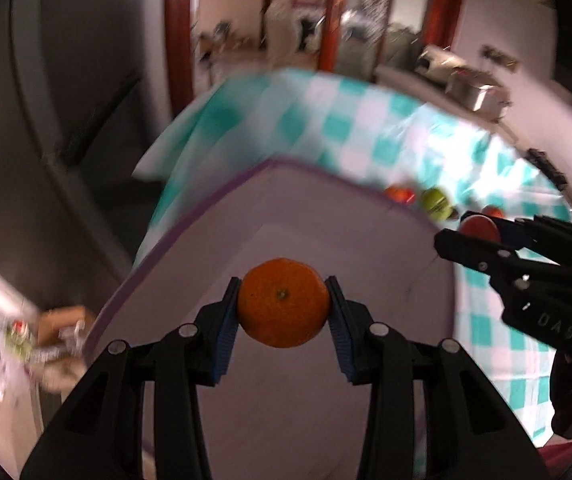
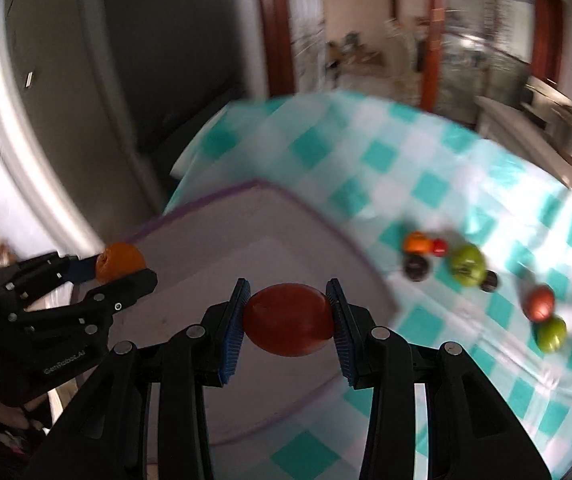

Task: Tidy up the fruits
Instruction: 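Carry both fruits into the white box and open both tools to release, then move both tools back over the fruits on the checked cloth, then grasp the green apple with the right tool while the left tool grasps the red apple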

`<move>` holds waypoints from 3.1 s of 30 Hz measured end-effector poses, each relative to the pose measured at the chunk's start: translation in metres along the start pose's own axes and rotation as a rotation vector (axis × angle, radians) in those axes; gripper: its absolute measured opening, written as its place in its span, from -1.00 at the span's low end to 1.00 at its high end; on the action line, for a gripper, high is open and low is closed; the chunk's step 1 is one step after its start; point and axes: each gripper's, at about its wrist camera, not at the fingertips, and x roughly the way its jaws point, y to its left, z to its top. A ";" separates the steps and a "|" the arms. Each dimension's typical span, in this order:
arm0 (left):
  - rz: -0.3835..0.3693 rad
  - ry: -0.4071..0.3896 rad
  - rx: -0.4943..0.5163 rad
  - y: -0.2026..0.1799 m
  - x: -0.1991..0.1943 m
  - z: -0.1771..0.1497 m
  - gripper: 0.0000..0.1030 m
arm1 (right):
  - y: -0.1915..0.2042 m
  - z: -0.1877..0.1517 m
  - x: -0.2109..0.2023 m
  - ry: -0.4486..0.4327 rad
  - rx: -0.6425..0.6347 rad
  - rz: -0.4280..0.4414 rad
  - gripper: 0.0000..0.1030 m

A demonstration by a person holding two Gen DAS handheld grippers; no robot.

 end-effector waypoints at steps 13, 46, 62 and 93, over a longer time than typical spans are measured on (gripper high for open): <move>0.093 0.374 -0.082 0.038 0.082 -0.011 -0.19 | 0.046 0.033 0.142 0.407 -0.118 -0.100 -0.23; 0.200 0.162 -0.281 0.020 0.008 0.015 0.52 | -0.039 0.030 0.055 0.164 0.258 0.156 0.36; -0.267 -0.140 0.234 -0.283 -0.017 0.037 0.97 | -0.270 -0.151 -0.050 0.041 0.637 -0.283 0.62; -0.032 0.153 0.302 -0.304 0.200 -0.046 0.97 | -0.399 -0.145 0.076 0.049 0.189 -0.403 0.46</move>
